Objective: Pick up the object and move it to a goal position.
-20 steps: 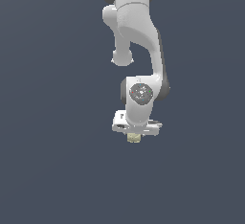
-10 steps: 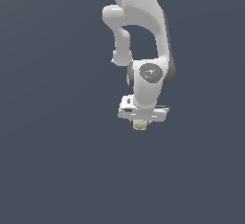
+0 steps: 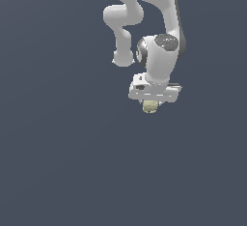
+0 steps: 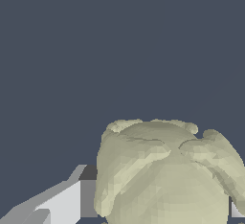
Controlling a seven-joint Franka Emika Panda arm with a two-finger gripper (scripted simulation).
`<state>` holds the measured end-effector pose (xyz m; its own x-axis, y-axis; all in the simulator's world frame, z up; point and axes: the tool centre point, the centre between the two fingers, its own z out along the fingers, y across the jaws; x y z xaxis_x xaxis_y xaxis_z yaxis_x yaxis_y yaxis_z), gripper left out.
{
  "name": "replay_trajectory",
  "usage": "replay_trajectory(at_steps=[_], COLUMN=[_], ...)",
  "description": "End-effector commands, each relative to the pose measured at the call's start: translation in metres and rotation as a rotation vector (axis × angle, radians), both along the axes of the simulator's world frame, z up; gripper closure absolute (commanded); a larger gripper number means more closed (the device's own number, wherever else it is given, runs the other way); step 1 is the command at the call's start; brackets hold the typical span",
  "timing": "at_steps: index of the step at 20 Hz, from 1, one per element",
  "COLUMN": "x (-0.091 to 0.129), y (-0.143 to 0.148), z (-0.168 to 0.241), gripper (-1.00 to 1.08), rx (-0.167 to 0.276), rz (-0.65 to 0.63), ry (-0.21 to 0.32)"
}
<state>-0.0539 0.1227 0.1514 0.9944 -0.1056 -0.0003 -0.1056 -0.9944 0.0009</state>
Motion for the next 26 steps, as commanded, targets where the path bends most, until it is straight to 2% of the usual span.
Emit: replay_trajectory(at_steps=[1, 8, 14, 20, 26], x=[-0.017, -0.059, -0.081, -0.092, -0.091], y=[0.01, 0.037, 0.053, 0.061, 0.061], z=[0.016, 0.054, 0.077, 0.088, 0.088], gripper=[1.08, 1.08, 1.08, 1.08, 1.08], rx=[0.0, -0.001, -0.001, 0.0, 0.001], rz=[0.0, 0.0, 0.0, 0.0, 0.0], ry=[-0.001, -0.001, -0.001, -0.001, 0.0])
